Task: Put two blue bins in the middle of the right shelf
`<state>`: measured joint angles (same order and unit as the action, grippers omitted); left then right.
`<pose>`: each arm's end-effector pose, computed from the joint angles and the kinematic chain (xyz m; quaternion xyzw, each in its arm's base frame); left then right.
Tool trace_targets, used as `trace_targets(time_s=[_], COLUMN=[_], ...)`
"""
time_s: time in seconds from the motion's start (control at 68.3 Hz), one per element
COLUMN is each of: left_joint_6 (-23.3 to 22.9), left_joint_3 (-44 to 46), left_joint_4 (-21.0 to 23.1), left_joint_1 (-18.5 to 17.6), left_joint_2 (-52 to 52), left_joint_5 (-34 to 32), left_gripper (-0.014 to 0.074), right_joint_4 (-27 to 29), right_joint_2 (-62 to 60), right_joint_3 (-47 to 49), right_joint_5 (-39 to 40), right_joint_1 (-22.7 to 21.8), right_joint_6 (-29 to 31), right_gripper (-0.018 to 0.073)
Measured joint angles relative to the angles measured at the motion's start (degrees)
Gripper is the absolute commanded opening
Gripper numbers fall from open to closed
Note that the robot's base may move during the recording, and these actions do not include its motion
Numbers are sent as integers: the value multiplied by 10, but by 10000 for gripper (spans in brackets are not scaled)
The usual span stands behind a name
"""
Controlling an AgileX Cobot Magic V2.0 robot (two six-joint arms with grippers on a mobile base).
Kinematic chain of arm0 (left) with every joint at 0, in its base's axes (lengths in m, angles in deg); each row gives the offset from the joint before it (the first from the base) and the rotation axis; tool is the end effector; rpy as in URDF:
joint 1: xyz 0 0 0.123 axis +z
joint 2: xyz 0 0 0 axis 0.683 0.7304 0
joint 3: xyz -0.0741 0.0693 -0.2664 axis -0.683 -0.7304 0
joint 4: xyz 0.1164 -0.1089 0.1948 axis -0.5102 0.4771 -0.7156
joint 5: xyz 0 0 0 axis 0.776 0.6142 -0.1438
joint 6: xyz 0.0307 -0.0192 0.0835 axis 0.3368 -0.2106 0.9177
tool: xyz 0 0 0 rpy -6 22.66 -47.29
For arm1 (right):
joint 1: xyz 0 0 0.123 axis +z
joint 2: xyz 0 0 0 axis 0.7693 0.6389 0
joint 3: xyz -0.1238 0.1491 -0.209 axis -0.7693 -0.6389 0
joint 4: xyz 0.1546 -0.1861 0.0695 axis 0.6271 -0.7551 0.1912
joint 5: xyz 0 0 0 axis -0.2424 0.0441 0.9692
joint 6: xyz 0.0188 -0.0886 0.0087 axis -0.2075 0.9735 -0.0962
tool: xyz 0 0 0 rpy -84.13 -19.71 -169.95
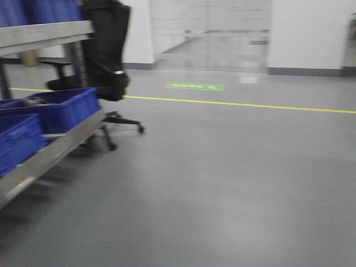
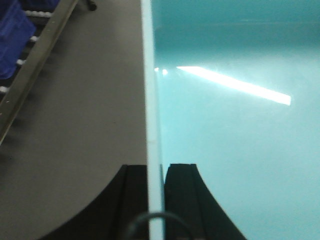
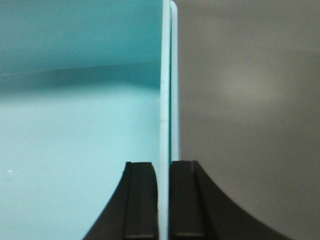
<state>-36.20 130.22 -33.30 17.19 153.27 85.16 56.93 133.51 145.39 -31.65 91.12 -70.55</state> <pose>0.2473 -0.0870 0.4691 -0.0182 0.8932 -0.0239 0.4486 0.2286 0.1555 0.4771 -0.0384 0.8734 0.1169 0.4712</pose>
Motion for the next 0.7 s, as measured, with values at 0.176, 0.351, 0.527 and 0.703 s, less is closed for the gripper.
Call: trace_targets(time_s=[0.176,0.351,0.527,0.703], left_joint_6=[0,0,0,0], left_joint_3=[0,0,0,0], left_joint_4=[0,-2,-3,-3], left_joint_1=[0,0,0,0], left_joint_2=[0,0,0,0], left_joint_5=[0,0,0,0], left_gripper=[-111,-111,-111,-111], right_joint_4=[0,0,0,0], right_joint_2=[0,0,0,0], right_joint_3=[0,0,0,0], right_joint_5=[0,1,2,2], right_joint_1=[0,0,0,0], right_joint_6=[0,0,0,0], right_gripper=[-163,-163,-163,-163])
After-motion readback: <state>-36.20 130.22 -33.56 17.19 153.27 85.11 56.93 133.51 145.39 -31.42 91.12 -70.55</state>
